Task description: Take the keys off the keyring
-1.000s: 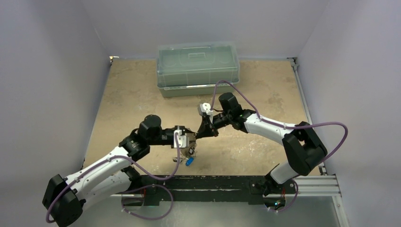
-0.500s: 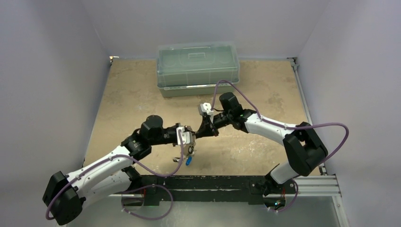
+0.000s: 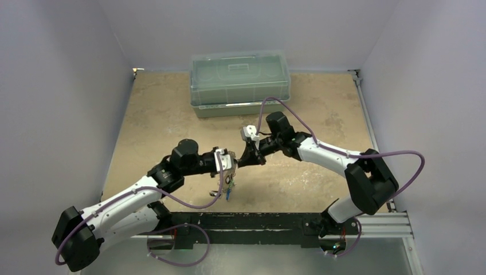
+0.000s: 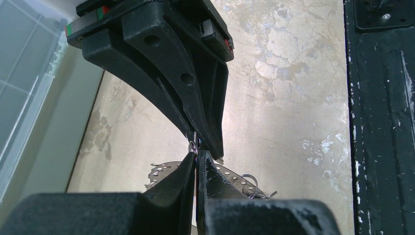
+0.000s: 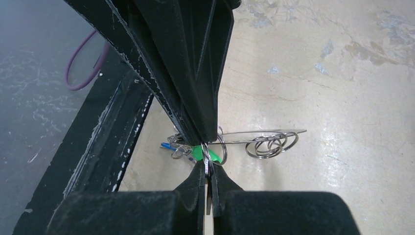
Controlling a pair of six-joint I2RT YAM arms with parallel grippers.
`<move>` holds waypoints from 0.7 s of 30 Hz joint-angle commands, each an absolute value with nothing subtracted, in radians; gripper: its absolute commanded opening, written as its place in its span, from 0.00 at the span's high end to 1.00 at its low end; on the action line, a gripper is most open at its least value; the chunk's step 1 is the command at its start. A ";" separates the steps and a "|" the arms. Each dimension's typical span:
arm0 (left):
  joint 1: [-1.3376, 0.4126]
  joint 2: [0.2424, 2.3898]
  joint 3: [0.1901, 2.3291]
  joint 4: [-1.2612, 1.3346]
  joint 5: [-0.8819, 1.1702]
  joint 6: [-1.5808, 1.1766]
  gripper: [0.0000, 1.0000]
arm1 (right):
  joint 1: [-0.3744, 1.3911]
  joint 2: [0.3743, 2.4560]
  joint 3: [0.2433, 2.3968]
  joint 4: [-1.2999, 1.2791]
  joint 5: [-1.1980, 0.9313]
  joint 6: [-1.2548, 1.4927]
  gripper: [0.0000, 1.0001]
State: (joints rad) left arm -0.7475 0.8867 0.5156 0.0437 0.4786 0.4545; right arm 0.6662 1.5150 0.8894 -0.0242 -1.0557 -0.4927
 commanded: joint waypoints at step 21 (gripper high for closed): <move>-0.707 1.071 0.714 -0.032 0.419 -0.019 0.89 | 0.679 1.453 0.956 -0.106 -1.016 -0.564 1.00</move>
State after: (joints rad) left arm -0.7456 1.0901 0.6792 -0.0513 0.3759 0.0540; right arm 0.6563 1.5043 0.9123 -0.1333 -0.9222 -0.5648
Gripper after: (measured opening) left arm 0.045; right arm 0.021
